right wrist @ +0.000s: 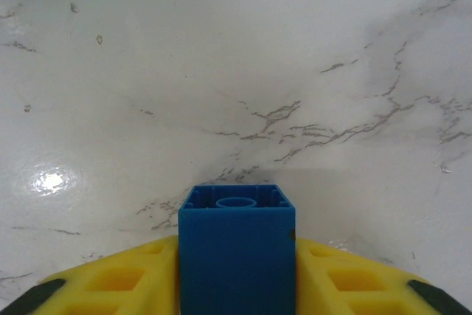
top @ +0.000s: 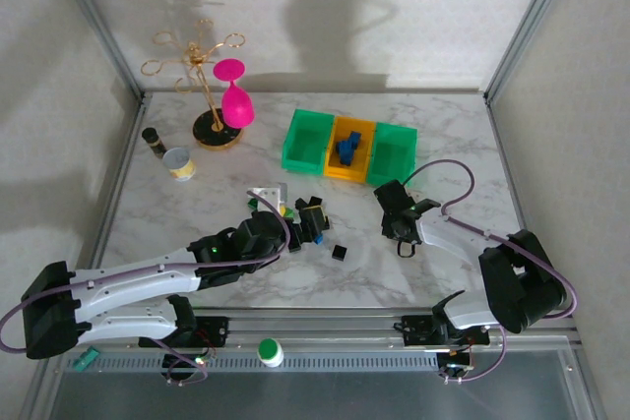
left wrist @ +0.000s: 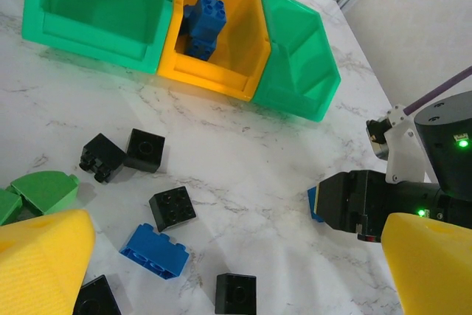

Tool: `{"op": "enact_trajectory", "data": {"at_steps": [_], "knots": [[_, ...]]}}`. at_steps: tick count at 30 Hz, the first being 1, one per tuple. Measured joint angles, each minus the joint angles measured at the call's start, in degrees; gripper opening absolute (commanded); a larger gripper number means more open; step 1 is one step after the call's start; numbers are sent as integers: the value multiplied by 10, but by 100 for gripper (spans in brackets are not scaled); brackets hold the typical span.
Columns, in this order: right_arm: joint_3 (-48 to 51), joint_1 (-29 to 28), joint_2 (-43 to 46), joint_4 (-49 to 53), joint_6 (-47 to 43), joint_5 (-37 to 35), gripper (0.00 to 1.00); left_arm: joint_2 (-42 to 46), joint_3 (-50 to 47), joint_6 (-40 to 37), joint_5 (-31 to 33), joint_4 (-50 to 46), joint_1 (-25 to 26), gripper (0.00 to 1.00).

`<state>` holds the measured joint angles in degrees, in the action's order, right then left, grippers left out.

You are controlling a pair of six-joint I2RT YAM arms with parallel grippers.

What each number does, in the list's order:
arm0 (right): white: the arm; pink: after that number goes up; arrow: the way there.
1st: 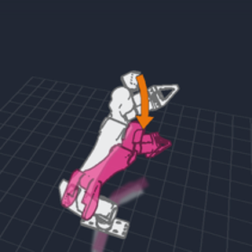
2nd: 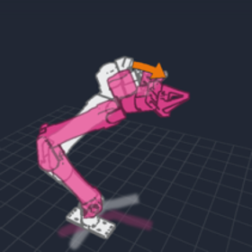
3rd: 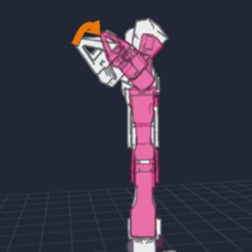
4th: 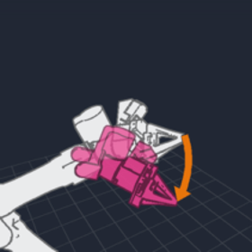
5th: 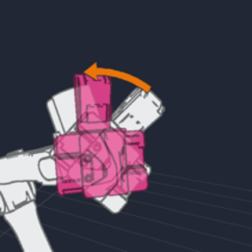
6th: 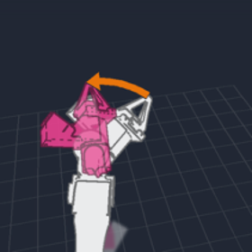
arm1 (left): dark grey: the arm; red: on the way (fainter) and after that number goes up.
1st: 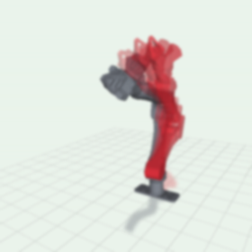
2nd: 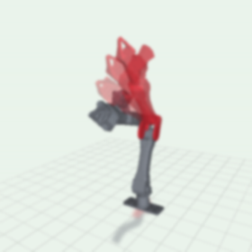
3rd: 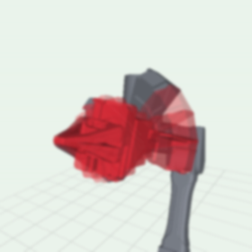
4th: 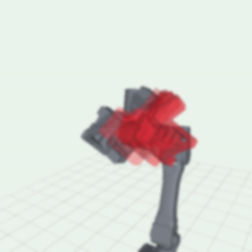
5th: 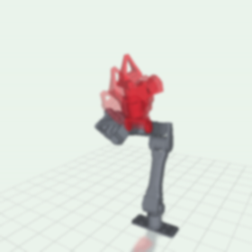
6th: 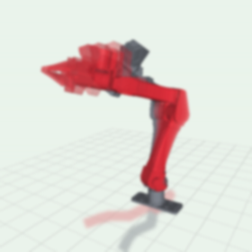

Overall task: Sort the legos into containers by color
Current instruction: Pick up the lego from the middle-right of the table, then place the lego in the container.

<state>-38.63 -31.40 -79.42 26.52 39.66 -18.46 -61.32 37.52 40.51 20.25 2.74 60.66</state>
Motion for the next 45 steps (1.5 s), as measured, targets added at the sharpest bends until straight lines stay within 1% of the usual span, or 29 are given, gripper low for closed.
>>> {"op": "enact_trajectory", "data": {"at_steps": [4,9,16,21,27,34,45], "knots": [[-2,0,2,1,-2,0,30,2,0,0,2,0,0,100],[-22,-2,23,12,-11,0,28,2,0,-3,4,0,0,100],[-123,-19,19,16,-31,0,27,3,7,-20,9,0,-3,100],[-219,-32,-46,0,-53,0,27,5,22,-33,9,-5,-22,100],[-293,-34,-142,-21,-80,0,27,14,29,-41,9,-9,-51,100],[-354,-34,-225,-37,-100,1,27,25,29,-44,8,-18,-76,100],[-428,-21,-306,-50,-118,7,27,45,27,-43,8,-28,-104,100]]}}
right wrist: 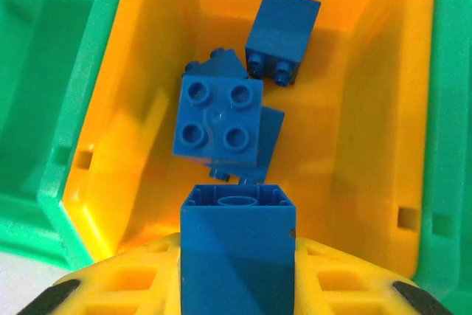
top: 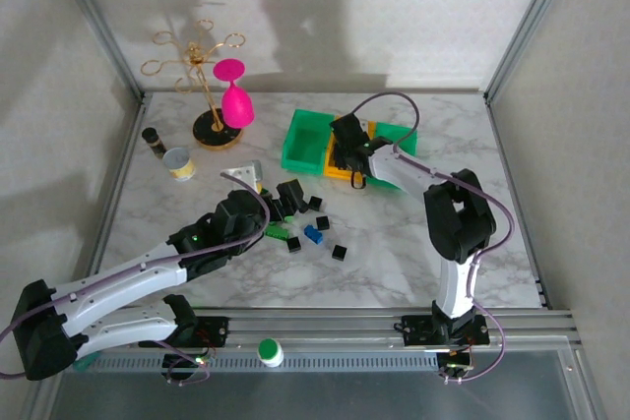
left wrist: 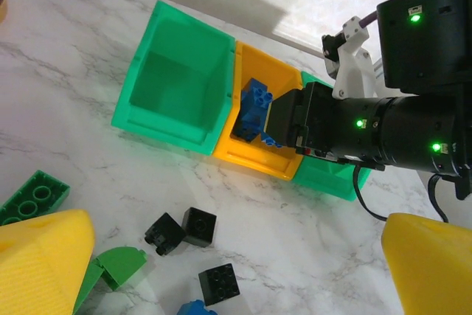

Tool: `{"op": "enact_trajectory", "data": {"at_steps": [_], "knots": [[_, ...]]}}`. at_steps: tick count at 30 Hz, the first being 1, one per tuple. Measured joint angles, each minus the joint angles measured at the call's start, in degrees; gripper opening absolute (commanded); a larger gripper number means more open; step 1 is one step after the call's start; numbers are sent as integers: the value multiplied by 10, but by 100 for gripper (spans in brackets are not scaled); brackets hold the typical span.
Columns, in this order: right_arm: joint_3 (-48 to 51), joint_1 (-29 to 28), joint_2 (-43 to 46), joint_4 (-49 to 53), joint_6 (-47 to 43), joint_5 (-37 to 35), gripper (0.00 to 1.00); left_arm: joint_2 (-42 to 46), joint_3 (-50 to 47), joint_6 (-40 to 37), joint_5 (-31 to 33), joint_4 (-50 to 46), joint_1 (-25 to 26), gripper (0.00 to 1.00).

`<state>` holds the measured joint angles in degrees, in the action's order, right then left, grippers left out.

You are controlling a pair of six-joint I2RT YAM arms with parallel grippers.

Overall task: Sort the legos into containers by color
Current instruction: Place the lego in the container.

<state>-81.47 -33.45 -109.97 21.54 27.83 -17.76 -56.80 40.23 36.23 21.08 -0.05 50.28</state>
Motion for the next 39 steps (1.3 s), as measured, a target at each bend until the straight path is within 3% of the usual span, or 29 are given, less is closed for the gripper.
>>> {"op": "enact_trajectory", "data": {"at_steps": [10,24,39], "knots": [[-62,30,-67,-10,-16,15,30,6,-5,0,0,-2,-14,99],[-81,36,-83,-12,-31,24,48,6,-6,0,-2,-2,-20,100],[9,7,78,-3,-32,24,63,25,-17,15,-23,-3,-20,100]]}}
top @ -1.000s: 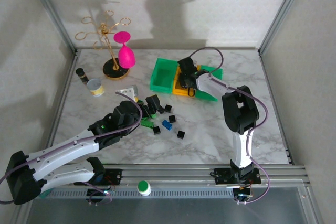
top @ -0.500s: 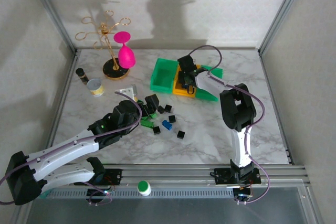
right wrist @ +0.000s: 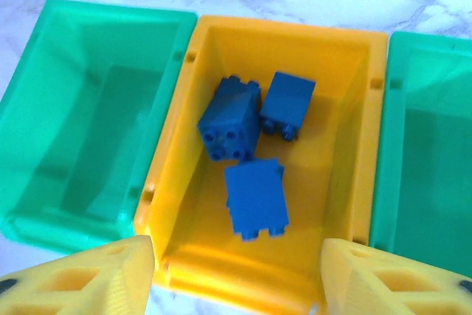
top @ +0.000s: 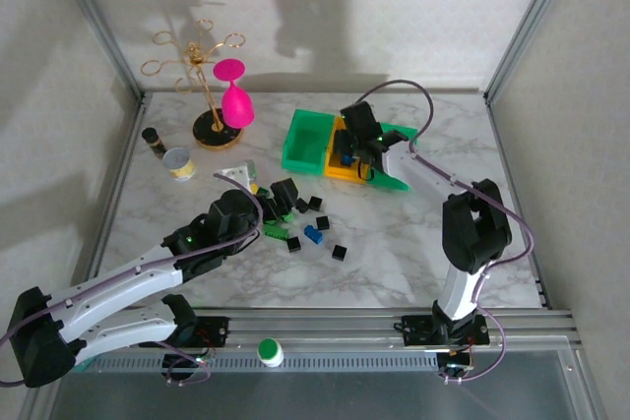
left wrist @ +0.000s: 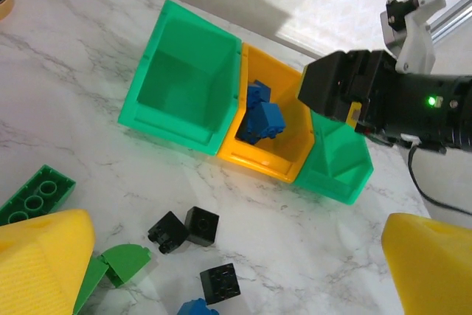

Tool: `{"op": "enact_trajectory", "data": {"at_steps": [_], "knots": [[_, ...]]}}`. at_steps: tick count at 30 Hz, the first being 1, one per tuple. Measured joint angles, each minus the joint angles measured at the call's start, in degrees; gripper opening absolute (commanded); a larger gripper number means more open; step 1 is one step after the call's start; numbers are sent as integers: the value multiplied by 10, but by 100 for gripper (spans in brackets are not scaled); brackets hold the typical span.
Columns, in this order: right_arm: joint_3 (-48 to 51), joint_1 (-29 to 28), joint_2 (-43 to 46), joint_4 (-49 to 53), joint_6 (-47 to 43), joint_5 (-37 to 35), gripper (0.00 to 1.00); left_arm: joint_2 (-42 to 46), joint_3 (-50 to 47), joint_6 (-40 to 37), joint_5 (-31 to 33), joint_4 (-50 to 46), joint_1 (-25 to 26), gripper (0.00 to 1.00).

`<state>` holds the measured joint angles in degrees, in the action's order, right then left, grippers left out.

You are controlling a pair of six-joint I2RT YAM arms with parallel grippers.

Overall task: Sort the legos into containers by color
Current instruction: Place the lego in the container, then pick up the lego from the bottom-center of the table.

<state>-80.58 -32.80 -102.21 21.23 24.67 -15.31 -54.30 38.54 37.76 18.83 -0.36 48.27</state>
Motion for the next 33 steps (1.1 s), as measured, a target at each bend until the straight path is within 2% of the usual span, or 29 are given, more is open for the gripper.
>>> {"op": "enact_trajectory", "data": {"at_steps": [6,13,20,33], "knots": [[82,-49,60,11,11,5,67,39,-14,7,-9,-30,0,100],[155,-133,94,19,17,38,68,86,-36,23,-10,-69,0,100],[225,-191,120,13,15,74,62,107,-55,42,-10,-105,0,100],[254,-228,98,-24,-10,94,55,128,-57,52,2,-129,0,100]]}}
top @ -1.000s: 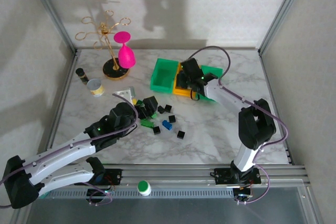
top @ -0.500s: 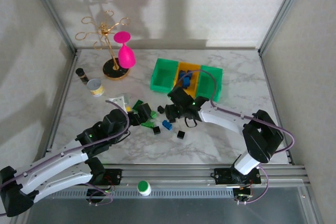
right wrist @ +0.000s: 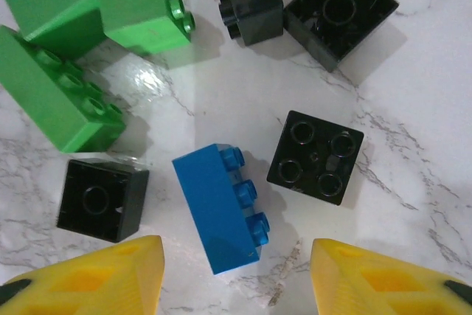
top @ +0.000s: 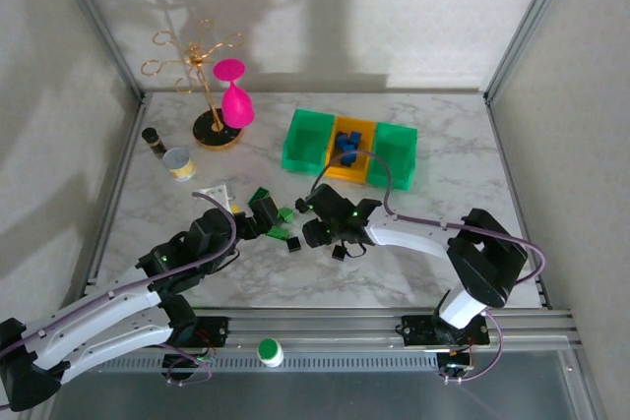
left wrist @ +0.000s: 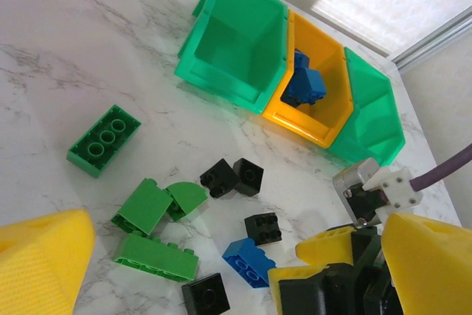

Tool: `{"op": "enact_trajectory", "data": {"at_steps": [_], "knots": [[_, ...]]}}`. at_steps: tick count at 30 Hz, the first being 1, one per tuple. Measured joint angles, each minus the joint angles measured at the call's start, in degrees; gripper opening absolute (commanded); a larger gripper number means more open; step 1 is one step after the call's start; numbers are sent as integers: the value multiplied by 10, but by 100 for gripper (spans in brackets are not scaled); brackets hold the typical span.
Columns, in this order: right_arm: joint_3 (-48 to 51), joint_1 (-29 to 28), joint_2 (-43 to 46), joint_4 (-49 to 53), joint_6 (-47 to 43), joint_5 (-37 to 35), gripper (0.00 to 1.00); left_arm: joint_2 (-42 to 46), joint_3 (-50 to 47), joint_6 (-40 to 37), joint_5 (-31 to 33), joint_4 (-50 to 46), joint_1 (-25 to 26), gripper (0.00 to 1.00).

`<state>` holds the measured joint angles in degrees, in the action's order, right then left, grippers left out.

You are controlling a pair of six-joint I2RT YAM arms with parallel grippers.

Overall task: Sort the legos into containers by color
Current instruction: Pick up the lego from the bottom-center of the table.

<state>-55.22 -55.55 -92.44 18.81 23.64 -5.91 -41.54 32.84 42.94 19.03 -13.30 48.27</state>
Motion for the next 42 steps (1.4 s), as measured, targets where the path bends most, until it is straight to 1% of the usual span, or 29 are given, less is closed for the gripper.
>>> {"op": "enact_trajectory", "data": {"at_steps": [6,14,16,26,32,38,42], "knots": [[0,-1,-23,-11,-12,9,53,0,0,0,4,-3,0,100],[0,-3,-48,-24,-21,13,47,0,0,0,6,-4,0,100],[0,-3,-52,-28,-21,14,44,0,0,0,6,-4,0,100],[0,-3,-59,-32,-21,15,35,-2,0,0,12,-3,0,100],[-1,-3,-59,-32,-25,15,26,-9,0,0,12,-3,0,100],[-2,-3,-50,-29,-24,21,24,-10,0,0,14,-3,0,100],[-12,-2,-21,-21,-18,28,24,-10,1,-1,19,-3,0,100]]}}
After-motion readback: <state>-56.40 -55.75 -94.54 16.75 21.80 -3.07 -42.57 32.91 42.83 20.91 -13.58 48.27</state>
